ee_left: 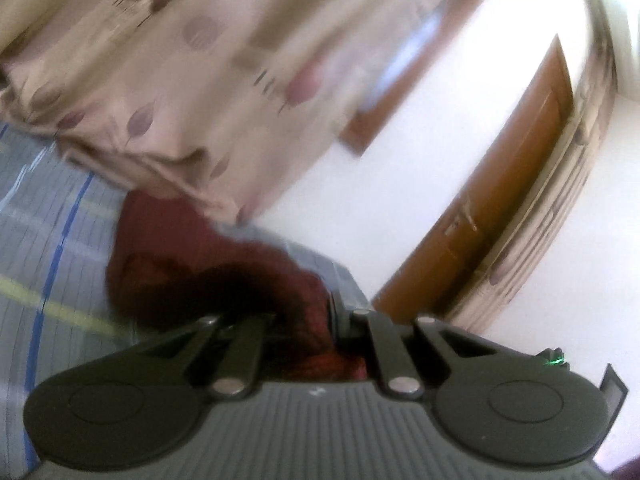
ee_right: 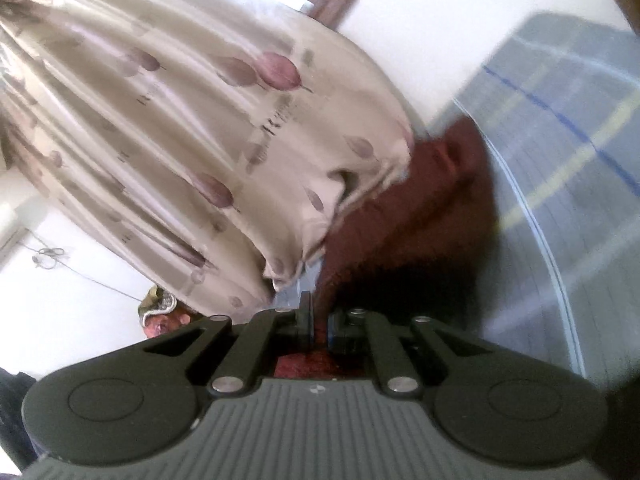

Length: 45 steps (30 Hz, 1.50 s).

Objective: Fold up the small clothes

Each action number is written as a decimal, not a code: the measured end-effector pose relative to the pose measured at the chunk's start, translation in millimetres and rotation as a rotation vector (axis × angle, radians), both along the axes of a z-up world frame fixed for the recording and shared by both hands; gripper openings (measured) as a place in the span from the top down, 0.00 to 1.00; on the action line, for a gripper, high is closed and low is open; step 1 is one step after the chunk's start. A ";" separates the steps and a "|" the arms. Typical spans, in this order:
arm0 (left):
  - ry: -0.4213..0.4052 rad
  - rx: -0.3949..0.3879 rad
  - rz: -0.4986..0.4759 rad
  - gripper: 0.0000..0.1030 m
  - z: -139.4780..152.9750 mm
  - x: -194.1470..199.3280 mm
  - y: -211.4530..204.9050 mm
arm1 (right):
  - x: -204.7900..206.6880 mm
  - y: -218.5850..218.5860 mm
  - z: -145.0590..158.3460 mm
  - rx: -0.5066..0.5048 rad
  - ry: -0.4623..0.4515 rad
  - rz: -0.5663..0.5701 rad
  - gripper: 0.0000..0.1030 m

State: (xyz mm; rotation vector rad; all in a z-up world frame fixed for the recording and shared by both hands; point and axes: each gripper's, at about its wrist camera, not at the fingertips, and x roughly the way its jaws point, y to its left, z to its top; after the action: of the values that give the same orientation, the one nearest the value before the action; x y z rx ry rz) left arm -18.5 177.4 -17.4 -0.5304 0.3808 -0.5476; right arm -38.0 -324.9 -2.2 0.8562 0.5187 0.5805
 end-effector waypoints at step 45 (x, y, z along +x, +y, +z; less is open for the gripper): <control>0.034 -0.036 0.271 0.00 -30.9 257.1 18.2 | 294.3 -22.8 -98.9 0.223 0.262 -0.259 0.43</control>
State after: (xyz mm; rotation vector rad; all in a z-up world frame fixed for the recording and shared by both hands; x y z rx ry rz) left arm 238.7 195.6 -48.4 -0.6154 0.3252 -0.2851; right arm 256.3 -347.7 -101.1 1.2009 0.5752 0.2922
